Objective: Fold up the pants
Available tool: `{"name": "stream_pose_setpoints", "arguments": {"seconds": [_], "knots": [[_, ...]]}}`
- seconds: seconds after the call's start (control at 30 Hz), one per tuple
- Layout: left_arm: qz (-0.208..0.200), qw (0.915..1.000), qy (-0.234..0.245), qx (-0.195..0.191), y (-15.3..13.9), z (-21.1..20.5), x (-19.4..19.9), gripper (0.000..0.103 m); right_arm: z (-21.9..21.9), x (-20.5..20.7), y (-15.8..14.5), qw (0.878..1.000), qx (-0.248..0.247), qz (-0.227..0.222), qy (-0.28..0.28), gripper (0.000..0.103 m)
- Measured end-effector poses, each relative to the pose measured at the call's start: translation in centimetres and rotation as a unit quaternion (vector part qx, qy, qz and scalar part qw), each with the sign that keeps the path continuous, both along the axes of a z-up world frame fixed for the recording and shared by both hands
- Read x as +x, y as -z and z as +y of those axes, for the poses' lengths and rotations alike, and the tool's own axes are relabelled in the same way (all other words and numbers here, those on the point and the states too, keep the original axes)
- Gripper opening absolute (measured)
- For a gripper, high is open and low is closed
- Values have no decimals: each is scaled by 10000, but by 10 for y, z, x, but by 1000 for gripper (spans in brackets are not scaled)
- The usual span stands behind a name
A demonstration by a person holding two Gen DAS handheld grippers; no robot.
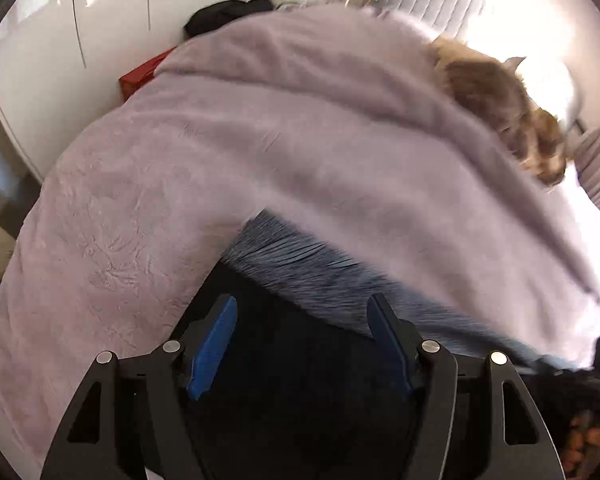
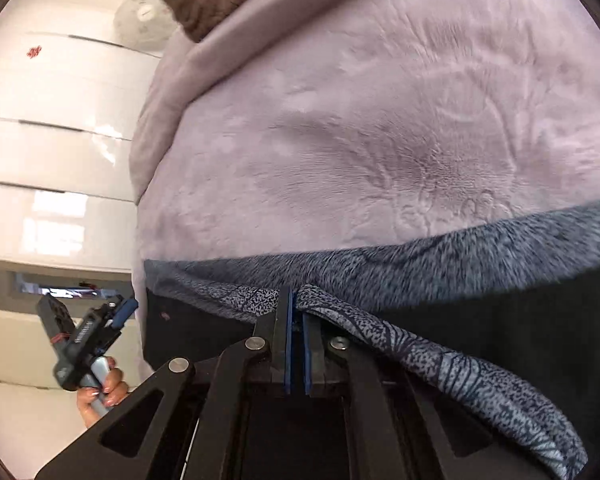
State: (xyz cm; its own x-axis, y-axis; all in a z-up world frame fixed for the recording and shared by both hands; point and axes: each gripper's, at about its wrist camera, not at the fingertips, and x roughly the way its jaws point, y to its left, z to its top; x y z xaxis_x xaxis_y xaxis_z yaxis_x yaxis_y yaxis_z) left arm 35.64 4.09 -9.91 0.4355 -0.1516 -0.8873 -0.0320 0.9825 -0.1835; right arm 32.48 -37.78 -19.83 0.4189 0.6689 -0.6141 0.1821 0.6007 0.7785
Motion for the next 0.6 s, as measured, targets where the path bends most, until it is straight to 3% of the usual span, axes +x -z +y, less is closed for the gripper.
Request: {"name": "stream_pose_setpoints", "arguments": {"seconds": [0.07, 0.13, 0.17, 0.2, 0.3, 0.37, 0.4, 0.5, 0.53, 0.6], "knots": [[78, 9998, -127, 95, 1, 7, -3, 68, -8, -11, 0, 9998, 206, 23, 74, 5], [92, 9997, -36, 203, -8, 8, -13, 68, -11, -17, -18, 9998, 191, -47, 42, 19], [88, 9994, 149, 295, -15, 3, -22, 68, -14, -26, -31, 9998, 104, -167, 28, 43], [66, 9983, 418, 401, -24, -5, -33, 68, -16, -36, -44, 9996, 29, -277, 45, 59], [64, 9903, 1329, 398, -43, -38, -66, 68, -36, -84, -88, 9967, -584, -442, 349, 59], [203, 9813, 1904, 172, -48, -66, -89, 68, -45, -129, -105, 9878, -1383, -278, 662, 59], [302, 9755, 2178, -20, -49, -82, -102, 68, -49, -164, -111, 9789, -1889, -179, 765, 59], [549, 9557, 2855, -453, -49, -134, -138, 68, -51, -246, -111, 9550, -2785, 223, 997, 59], [601, 9491, 3053, -496, -48, -150, -148, 68, -47, -275, -107, 9506, -2865, 384, 1127, 59], [685, 9330, 3488, -567, -46, -181, -173, 68, -63, -335, -96, 9523, -2544, 613, 1573, 59]]}}
